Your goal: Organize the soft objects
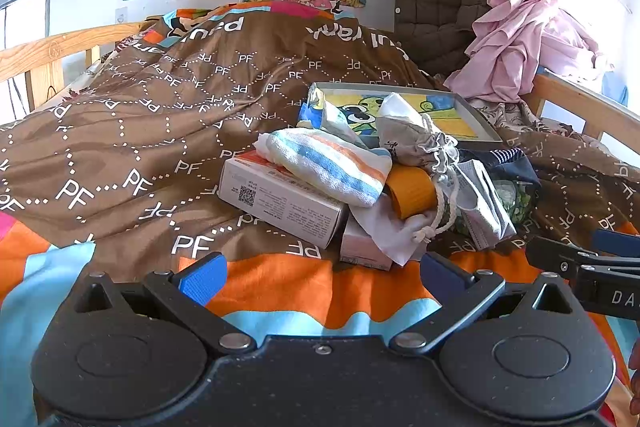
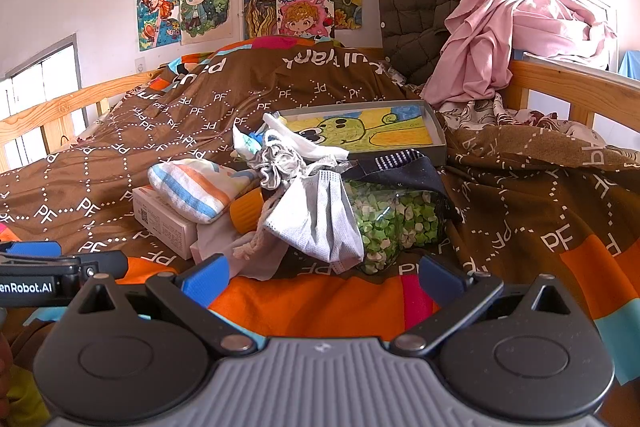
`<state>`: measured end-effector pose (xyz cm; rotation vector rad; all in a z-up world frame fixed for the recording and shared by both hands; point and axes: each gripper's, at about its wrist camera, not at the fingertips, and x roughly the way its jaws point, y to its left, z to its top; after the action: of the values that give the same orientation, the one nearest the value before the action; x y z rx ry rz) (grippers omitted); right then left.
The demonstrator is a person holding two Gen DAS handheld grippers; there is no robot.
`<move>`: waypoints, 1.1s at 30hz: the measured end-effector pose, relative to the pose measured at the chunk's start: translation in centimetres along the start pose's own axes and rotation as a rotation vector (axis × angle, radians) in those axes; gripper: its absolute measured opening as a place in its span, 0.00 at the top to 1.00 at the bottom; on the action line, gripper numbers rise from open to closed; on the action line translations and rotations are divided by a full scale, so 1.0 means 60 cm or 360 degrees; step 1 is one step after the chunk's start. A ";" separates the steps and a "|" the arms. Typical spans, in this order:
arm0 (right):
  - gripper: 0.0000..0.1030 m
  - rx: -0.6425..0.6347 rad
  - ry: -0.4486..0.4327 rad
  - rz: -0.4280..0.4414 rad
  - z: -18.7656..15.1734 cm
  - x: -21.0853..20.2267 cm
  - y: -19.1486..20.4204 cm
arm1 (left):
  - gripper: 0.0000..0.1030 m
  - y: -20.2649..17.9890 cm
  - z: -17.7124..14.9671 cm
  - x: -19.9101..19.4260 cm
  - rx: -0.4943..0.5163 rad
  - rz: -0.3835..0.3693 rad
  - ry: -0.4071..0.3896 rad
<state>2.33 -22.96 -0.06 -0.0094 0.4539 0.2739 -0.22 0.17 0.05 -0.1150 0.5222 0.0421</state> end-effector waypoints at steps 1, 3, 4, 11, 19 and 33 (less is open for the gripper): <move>0.00 0.0001 0.0000 0.0000 0.000 0.000 0.000 | 0.01 0.000 0.000 0.000 0.0001 0.0002 0.0001; 0.00 0.0000 0.0000 -0.0001 0.000 0.000 0.000 | 0.01 0.000 0.000 0.000 0.0000 0.0001 0.0001; 0.00 0.0000 -0.0001 -0.0001 0.000 0.000 0.000 | 0.01 0.002 -0.001 0.000 -0.0003 0.0002 0.0002; 0.00 0.0000 -0.0002 0.0000 0.000 0.000 0.000 | 0.01 0.005 0.000 0.000 -0.0020 0.0002 0.0014; 0.00 0.0002 -0.0002 0.0000 0.000 -0.001 0.000 | 0.01 0.005 0.002 0.001 -0.0041 0.0004 0.0023; 0.00 0.0005 0.0005 -0.0022 0.001 0.003 -0.003 | 0.01 0.002 0.004 0.008 -0.0059 -0.0015 0.0049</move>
<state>2.54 -23.07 -0.11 -0.0096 0.4571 0.2595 0.34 0.30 0.02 -0.1548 0.5516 0.0408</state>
